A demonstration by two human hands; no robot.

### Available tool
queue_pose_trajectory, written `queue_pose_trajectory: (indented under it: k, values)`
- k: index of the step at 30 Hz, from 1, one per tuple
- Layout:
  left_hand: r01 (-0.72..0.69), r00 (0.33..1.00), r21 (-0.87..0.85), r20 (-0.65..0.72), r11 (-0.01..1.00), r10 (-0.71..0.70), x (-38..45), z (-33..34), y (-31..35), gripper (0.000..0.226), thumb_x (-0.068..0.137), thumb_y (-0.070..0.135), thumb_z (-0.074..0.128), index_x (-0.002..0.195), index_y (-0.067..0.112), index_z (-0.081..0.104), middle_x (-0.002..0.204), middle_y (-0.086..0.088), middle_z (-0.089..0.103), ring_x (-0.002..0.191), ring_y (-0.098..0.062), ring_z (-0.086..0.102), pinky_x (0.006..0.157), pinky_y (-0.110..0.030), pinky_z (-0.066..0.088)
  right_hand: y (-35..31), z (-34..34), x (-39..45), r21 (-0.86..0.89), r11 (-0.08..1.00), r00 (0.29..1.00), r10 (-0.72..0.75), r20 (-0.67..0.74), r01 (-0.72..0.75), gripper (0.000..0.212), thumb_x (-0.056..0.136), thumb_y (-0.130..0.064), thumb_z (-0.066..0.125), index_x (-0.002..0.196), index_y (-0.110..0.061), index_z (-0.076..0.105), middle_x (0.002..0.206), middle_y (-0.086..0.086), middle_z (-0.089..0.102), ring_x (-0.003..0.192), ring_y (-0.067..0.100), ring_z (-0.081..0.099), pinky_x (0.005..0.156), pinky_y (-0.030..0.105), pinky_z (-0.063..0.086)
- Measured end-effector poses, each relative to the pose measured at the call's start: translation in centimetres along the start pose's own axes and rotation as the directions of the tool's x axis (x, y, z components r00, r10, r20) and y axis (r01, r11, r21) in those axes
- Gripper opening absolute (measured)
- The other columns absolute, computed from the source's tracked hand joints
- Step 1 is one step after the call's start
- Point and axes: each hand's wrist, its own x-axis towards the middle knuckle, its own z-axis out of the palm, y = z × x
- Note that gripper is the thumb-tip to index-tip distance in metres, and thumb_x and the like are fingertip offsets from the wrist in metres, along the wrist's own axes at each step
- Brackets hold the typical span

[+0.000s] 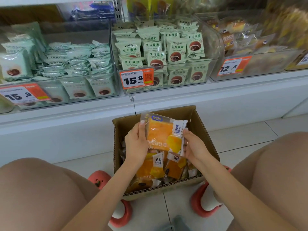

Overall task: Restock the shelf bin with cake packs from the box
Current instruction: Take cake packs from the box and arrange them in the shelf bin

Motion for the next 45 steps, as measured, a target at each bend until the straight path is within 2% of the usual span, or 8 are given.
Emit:
queue_pose_trajectory:
  k: [5, 14, 21, 24, 29, 33, 38, 45]
  values:
    - [-0.03, 0.999, -0.083, 0.012, 0.996, 0.031, 2.2, -2.2, 4.5, 0.044, 0.098, 0.043, 0.032, 0.073, 0.013, 0.053, 0.059, -0.015, 0.053, 0.053, -0.031, 0.059, 0.048, -0.044, 0.051, -5.7, 1.1, -1.6, -0.025, 0.994, 0.984, -0.105, 0.147, 0.11, 0.037, 0.099, -0.042, 0.036, 0.107, -0.019, 0.063, 0.089, 0.006, 0.074, 0.081, 0.023, 0.07, 0.077, 0.043, 0.055]
    - [-0.459, 0.879, -0.051, -0.172, 0.887, 0.445, 11.0, -4.8, 20.4, 0.051, 0.102, 0.04, 0.027, 0.088, 0.006, 0.063, 0.059, -0.007, 0.055, 0.051, -0.009, 0.051, 0.053, -0.025, 0.043, -24.6, 7.0, -4.6, -0.132, 0.805, 0.804, -0.535, 0.259, 0.578, 0.024, 0.073, -0.023, 0.068, 0.096, -0.016, 0.066, 0.091, 0.004, 0.072, 0.077, 0.018, 0.071, 0.062, 0.034, 0.058]
    - [-0.592, 0.403, 0.725, -0.113, 0.353, 0.908, 21.2, -6.4, 29.5, 0.036, 0.096, 0.033, 0.035, 0.106, 0.005, 0.055, 0.102, -0.013, 0.058, 0.088, -0.029, 0.053, 0.072, -0.038, 0.039, -41.7, 10.6, -4.8, -0.015, 0.668, 0.653, -0.722, 0.229, 0.744, 0.015, 0.09, -0.015, 0.06, 0.104, -0.015, 0.063, 0.094, -0.001, 0.072, 0.075, 0.011, 0.069, 0.064, 0.032, 0.06]
    - [-0.485, 0.392, 0.86, 0.053, 0.158, 0.919, 25.1, -3.9, 29.4, 0.04, 0.092, 0.038, 0.033, 0.085, 0.008, 0.059, 0.076, -0.009, 0.06, 0.067, -0.028, 0.055, 0.058, -0.035, 0.042, -46.3, 12.6, -3.0, -0.047, 0.672, 0.665, -0.717, 0.211, 0.739, 0.017, 0.089, -0.013, 0.062, 0.106, -0.013, 0.061, 0.088, 0.001, 0.072, 0.069, 0.012, 0.069, 0.057, 0.031, 0.058]
    - [-0.391, 0.251, 0.911, -0.03, 0.13, 0.968, 27.8, -2.1, 27.9, 0.031, 0.091, 0.034, 0.041, 0.079, 0.012, 0.057, 0.068, -0.006, 0.057, 0.06, -0.025, 0.053, 0.058, -0.035, 0.027, -49.6, 16.6, 2.4, -0.32, 0.601, 0.673, -0.711, 0.205, 0.732, 0.037, 0.081, -0.009, 0.072, 0.116, -0.002, 0.062, 0.107, 0.015, 0.067, 0.09, 0.025, 0.06, 0.083, 0.043, 0.051]
    - [-0.403, 0.163, 0.909, -0.048, 0.11, 0.986, 28.3, -1.8, 27.5, 0.021, 0.093, 0.031, 0.038, 0.085, 0.014, 0.048, 0.07, -0.005, 0.055, 0.062, -0.025, 0.05, 0.06, -0.035, 0.023, -50.4, 19.8, 6.5, -0.396, 0.656, 0.766, -0.567, 0.302, 0.642, 0.027, 0.082, -0.008, 0.07, 0.107, -0.012, 0.062, 0.089, 0.004, 0.066, 0.077, 0.017, 0.062, 0.069, 0.036, 0.057]
    - [-0.383, 0.148, 0.917, -0.058, 0.111, 0.987, 28.6, -1.6, 27.2, 0.032, 0.098, 0.031, 0.028, 0.081, 0.014, 0.049, 0.071, -0.005, 0.056, 0.064, -0.026, 0.05, 0.061, -0.036, 0.025, -50.2, 22.2, 11.4, -0.65, 0.564, 0.857, -0.394, 0.331, 0.51, 0.036, 0.08, -0.011, 0.072, 0.113, -0.014, 0.059, 0.123, 0.007, 0.061, 0.122, 0.028, 0.053, 0.101, 0.049, 0.042]
    - [-0.372, 0.098, 0.923, -0.07, 0.102, 0.993, 28.9, -1.5, 27.2, 0.027, 0.097, 0.031, 0.033, 0.077, 0.016, 0.044, 0.065, -0.003, 0.046, 0.061, -0.023, 0.042, 0.06, -0.034, 0.023, -48.8, 22.3, 12.4, -0.789, 0.372, 0.839, -0.448, 0.309, 0.489, 0.036, 0.079, -0.012, 0.076, 0.105, -0.014, 0.051, 0.09, 0.0, 0.059, 0.097, 0.018, 0.056, 0.069, 0.036, 0.054]
